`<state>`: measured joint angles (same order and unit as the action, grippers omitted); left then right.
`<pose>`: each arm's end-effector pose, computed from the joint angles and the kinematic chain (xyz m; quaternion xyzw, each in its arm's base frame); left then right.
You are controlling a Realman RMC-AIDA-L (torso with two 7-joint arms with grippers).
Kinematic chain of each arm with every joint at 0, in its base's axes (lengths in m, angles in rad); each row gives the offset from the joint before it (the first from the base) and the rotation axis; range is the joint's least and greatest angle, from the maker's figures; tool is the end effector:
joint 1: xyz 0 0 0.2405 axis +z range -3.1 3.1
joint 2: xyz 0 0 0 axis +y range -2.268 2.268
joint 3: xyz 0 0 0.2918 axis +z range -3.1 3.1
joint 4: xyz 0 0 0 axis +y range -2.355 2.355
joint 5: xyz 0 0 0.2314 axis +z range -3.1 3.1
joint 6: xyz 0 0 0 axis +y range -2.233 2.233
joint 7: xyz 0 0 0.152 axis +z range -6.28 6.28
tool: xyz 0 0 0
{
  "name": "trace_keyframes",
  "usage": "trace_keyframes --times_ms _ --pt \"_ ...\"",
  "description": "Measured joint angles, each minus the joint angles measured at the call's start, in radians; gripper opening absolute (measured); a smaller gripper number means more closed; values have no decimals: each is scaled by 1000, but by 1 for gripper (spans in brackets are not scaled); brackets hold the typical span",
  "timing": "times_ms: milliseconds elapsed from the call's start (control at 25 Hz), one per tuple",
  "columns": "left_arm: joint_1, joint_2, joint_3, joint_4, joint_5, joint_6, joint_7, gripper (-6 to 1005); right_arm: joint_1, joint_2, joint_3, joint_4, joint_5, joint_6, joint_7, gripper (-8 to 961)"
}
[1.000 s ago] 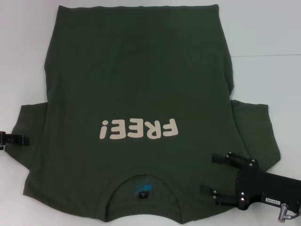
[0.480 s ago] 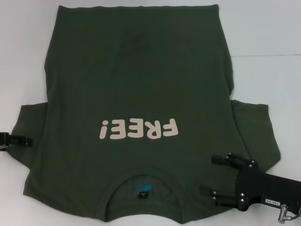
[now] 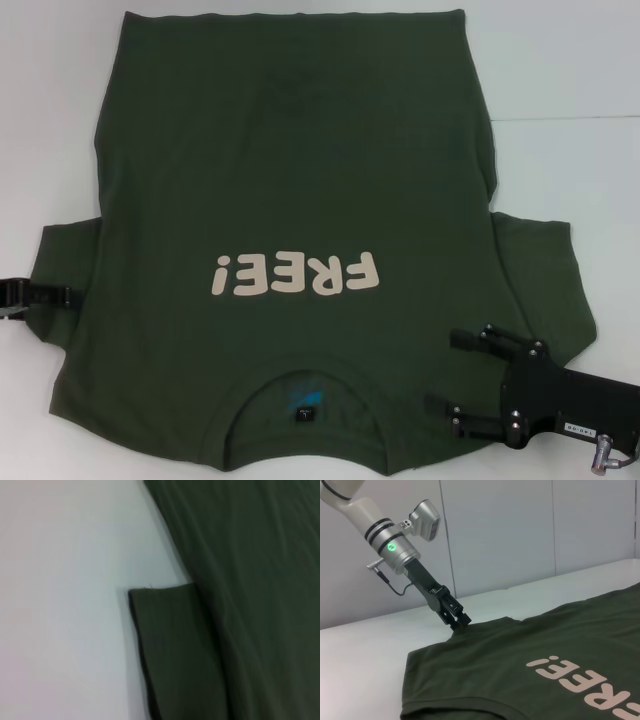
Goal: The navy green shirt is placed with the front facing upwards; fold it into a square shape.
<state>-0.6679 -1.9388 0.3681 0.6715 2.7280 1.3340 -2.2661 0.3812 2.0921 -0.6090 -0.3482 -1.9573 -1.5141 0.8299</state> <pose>-0.3907 0.4064 0.0625 -0.7521 -0.6103 -0.0325 0.2468 0.3568 0.2845 -0.0766 -0.9314 0.1612 0.2666 0.1880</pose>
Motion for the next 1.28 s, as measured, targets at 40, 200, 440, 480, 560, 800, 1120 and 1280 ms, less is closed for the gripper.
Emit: trace_keyframes --times_ms 40,200,440,480,560,800,1120,1280 --pt "0 0 0 2 3 -5 -3 926 0 0 0 0 0 0 0 917" --pt "0 0 0 8 8 -23 -8 925 0 0 0 0 0 0 0 917" --pt "0 1 5 10 23 -45 -8 923 1 0 0 0 0 0 0 917" --pt "1 0 12 10 25 -48 -9 922 1 0 0 0 0 0 0 917" --pt "1 -1 23 10 25 -49 -10 922 1 0 0 0 0 0 0 917" --pt "-4 -2 30 5 25 -46 -11 919 3 0 0 -2 0 2 0 917" --pt "-12 -2 42 -4 18 -38 -22 917 4 0 0 -3 1 2 0 917" --pt "-13 -4 52 -4 18 -39 -25 915 4 0 0 -3 2 2 0 917"
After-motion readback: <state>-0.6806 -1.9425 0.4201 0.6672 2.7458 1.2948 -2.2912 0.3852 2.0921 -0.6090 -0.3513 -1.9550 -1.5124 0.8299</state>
